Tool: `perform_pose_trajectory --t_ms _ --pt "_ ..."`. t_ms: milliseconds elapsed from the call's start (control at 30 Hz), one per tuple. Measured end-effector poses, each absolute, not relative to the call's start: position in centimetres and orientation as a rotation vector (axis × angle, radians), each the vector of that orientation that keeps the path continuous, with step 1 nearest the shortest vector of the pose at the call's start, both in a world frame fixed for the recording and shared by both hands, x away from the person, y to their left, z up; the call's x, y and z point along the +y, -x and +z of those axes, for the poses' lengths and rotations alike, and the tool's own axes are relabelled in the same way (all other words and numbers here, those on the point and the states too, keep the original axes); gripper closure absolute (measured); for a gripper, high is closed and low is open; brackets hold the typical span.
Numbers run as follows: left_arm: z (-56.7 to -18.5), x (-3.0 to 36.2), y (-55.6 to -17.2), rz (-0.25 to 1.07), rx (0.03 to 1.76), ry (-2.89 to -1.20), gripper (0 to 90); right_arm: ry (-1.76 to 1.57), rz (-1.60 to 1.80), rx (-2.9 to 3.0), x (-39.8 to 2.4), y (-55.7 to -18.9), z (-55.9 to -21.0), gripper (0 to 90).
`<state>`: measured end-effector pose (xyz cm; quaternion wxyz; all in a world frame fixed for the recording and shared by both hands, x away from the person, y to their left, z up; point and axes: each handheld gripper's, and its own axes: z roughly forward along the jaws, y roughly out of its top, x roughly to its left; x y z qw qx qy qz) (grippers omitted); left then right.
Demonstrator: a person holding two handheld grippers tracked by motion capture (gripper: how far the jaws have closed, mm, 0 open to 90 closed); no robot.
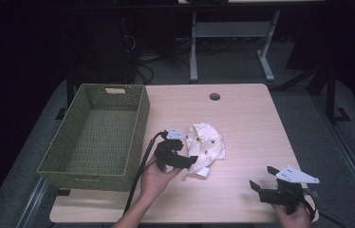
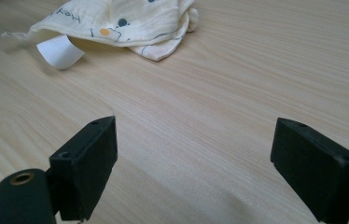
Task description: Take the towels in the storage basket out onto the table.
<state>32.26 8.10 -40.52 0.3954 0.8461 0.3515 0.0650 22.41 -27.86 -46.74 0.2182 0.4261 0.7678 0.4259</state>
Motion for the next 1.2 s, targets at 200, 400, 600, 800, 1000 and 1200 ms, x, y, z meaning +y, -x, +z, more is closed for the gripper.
perform_pose_trajectory --t_ms 200,400,600,800,1000,1200 --pt "-40.9 8.8 -31.6 0.173 0.882 -2.144 26.0 -1.181 1.176 2.125 -27.9 -22.4 -46.8 14.2" --pt "-41.2 9.4 -30.8 0.174 0.867 -2.142 25.8 -1.180 1.172 2.127 -27.8 -22.5 -46.9 14.2" --pt "-41.4 9.9 -30.1 0.162 0.865 -2.129 25.8 -1.182 1.173 2.128 -27.8 -22.4 -46.9 14.2" --pt "-41.7 10.4 -29.1 0.168 0.850 -2.127 25.8 -1.183 1.172 2.129 -27.7 -22.4 -46.8 14.2" --pt "-42.1 11.0 -28.4 0.153 0.857 -2.136 25.7 -1.183 1.172 2.129 -27.7 -22.4 -46.8 14.2" --pt "-42.0 11.4 -27.8 0.160 0.844 -2.139 25.7 -1.180 1.170 2.133 -27.7 -22.4 -46.8 14.2"
